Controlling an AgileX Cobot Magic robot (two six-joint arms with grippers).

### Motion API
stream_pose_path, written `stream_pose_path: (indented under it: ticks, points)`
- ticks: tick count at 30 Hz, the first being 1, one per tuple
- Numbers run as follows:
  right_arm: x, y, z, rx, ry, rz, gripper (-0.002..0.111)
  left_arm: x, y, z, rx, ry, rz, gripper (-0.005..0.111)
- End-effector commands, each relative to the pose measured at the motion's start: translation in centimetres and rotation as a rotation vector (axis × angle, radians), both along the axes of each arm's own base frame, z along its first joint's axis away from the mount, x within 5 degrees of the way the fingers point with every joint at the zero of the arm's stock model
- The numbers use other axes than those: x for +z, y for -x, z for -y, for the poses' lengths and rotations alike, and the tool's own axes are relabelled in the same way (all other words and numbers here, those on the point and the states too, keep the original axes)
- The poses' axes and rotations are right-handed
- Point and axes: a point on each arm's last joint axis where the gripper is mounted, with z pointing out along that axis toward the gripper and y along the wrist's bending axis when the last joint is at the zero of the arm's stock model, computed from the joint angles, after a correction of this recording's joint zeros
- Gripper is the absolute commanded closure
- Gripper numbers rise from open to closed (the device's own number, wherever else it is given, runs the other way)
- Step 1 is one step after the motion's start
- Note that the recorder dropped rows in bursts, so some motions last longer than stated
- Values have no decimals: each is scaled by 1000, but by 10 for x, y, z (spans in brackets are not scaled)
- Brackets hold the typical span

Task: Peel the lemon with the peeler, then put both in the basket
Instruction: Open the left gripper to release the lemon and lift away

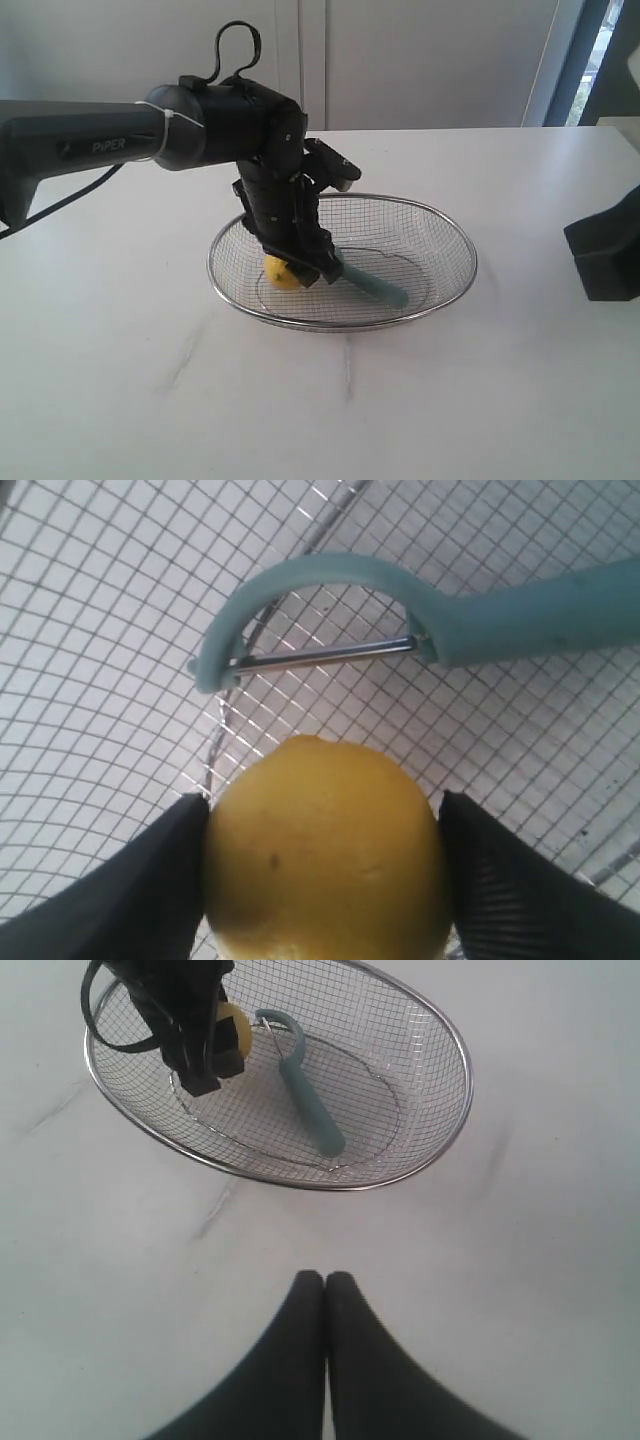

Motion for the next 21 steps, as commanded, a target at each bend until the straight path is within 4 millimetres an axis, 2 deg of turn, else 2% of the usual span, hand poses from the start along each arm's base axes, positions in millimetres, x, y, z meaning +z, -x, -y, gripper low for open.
stream_pose_path:
  ticks: [1, 3, 4, 7, 8, 12, 15, 17, 21]
  points:
    - [0, 2, 0, -4, -9, 3, 108, -4, 0, 0, 5, -6, -26, 38]
    - [-1, 2, 0, -4, -8, 2, 108, 4, 0, 0, 6, 6, -12, 21]
    - [0, 2, 0, -4, -10, 1, 108, 10, 0, 0, 6, 12, -4, 19]
    - [0, 2, 0, -4, -10, 1, 108, 32, 0, 0, 6, 43, 31, 19]
    - [0, 2, 0, -4, -10, 1, 108, 48, 1, -2, 6, 61, 57, 19]
    - [0, 2, 0, -4, -10, 1, 108, 90, 8, -9, 8, 79, 94, 22]
    - [0, 2, 0, -4, -10, 3, 108, 124, 19, -19, 14, 83, 106, 37]
    - [0, 1, 0, -6, -13, 10, 108, 143, 27, -28, 14, 71, 117, 55]
    - [1, 0, 1, -4, -1, 27, 108, 164, 39, -45, 30, 14, 139, 94]
